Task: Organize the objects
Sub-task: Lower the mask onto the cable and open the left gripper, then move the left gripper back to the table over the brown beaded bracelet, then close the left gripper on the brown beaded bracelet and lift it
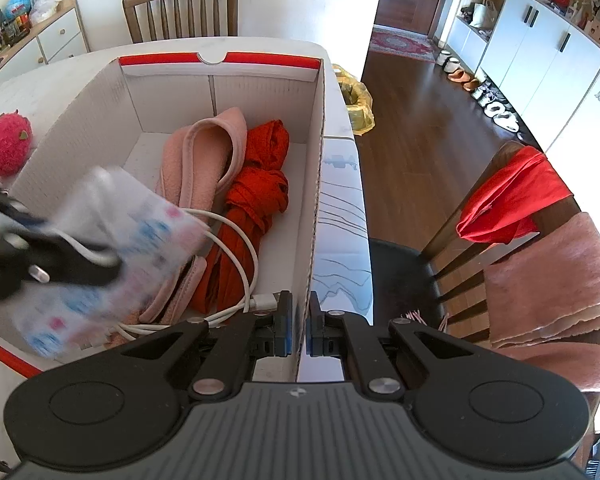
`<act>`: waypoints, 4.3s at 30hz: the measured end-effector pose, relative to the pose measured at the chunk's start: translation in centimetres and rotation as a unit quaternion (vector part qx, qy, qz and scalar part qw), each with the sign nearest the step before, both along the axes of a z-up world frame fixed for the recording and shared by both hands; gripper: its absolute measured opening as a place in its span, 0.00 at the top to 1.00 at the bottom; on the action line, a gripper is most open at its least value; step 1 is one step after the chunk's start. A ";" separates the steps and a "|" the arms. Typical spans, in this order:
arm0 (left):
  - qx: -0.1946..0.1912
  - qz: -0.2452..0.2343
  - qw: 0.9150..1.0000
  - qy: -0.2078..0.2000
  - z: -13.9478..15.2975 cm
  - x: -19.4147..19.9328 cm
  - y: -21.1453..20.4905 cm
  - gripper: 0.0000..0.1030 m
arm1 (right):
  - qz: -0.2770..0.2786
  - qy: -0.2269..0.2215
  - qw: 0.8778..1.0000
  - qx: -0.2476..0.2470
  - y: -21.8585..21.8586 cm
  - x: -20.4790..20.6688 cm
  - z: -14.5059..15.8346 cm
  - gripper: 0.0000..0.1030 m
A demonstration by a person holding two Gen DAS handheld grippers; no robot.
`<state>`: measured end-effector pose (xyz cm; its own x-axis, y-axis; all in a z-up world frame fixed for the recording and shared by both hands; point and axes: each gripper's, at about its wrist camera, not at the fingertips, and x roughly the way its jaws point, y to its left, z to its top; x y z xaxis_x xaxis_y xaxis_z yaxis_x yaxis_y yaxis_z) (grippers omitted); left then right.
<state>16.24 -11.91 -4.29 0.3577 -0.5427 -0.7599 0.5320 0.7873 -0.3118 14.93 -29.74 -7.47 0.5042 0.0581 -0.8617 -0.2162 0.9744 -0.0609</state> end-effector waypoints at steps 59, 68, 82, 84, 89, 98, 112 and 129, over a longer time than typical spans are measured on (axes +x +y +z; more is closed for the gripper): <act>0.047 0.040 0.994 -0.089 2.8 -3.6 3.7 0.20 | 0.007 0.007 1.000 -0.018 0.2 0.2 -0.2 0.95; 0.056 0.116 0.986 -0.107 3.2 -5.3 8.9 0.14 | 0.000 0.014 1.000 -0.023 0.5 0.4 0.0 0.95; 0.120 0.188 0.968 -0.113 0.4 -8.4 16.9 0.02 | -0.017 0.030 0.999 -0.042 1.5 0.7 0.0 0.94; 0.131 0.188 0.967 -0.108 -0.5 -8.9 17.7 0.02 | -0.017 0.030 0.998 -0.048 1.7 0.7 0.0 0.93; 0.150 0.173 0.969 -0.094 -3.0 -9.9 19.3 0.02 | -0.022 0.031 0.998 -0.055 2.1 0.7 -0.1 0.93; 0.185 0.131 0.966 -0.128 -5.0 -10.1 19.9 0.17 | -0.043 0.035 0.996 -0.063 2.6 0.8 -0.2 0.92; 0.175 0.073 0.975 -0.113 -6.9 -9.0 21.8 0.53 | -0.050 0.042 0.996 -0.068 3.5 0.4 -0.2 0.91; 0.183 0.057 0.976 -0.100 -6.7 -8.6 21.2 0.94 | -0.038 0.040 0.997 -0.057 3.1 0.0 -0.2 0.91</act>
<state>7.65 9.29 -10.95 0.5617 -0.1956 -0.8039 0.4560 0.8839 0.1036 14.96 -26.61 -7.69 0.4334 -0.0784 -0.8978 -0.1496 0.9761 -0.1575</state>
